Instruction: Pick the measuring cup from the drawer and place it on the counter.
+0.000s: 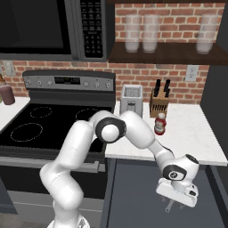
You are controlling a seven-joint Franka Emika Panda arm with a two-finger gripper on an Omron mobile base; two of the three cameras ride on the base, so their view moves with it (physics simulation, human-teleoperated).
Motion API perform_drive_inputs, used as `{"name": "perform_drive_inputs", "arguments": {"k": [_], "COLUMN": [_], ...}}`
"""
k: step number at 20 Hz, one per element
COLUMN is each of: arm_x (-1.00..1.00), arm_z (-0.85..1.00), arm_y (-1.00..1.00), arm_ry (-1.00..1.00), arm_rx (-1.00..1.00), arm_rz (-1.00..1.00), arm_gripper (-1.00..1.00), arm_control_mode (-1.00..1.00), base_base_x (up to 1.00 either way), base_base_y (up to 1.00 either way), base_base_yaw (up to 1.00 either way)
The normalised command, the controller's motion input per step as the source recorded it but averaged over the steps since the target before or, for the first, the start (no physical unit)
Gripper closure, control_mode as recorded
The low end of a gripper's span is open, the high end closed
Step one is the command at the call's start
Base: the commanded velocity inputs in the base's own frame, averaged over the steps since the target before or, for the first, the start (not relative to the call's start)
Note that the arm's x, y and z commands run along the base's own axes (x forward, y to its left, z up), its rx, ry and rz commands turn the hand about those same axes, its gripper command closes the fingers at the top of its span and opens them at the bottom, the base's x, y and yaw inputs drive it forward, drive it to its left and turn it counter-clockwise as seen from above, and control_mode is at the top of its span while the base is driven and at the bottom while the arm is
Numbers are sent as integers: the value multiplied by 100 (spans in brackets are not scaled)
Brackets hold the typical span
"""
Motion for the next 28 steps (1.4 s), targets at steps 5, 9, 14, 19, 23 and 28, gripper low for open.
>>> {"name": "perform_drive_inputs", "arguments": {"k": [5,9,14,19,23,28], "arm_x": [25,17,1,-2,-6,-7], "arm_z": [-12,-16,-14,0,31,92], "arm_y": [-13,0,0,0,-4,0], "arm_ry": [0,0,0,-2,-6,-27], "arm_rx": [0,-2,-3,0,4,9], "arm_rz": [0,0,0,0,0,-1], "arm_gripper": [-100,-100,100,100,100,100], "arm_control_mode": [-100,-100,-100,-100,-100,-100], "base_base_x": [0,0,0,0,0,0], "base_base_y": [0,0,0,0,0,0], "base_base_yaw": [0,0,0,0,0,0]}}
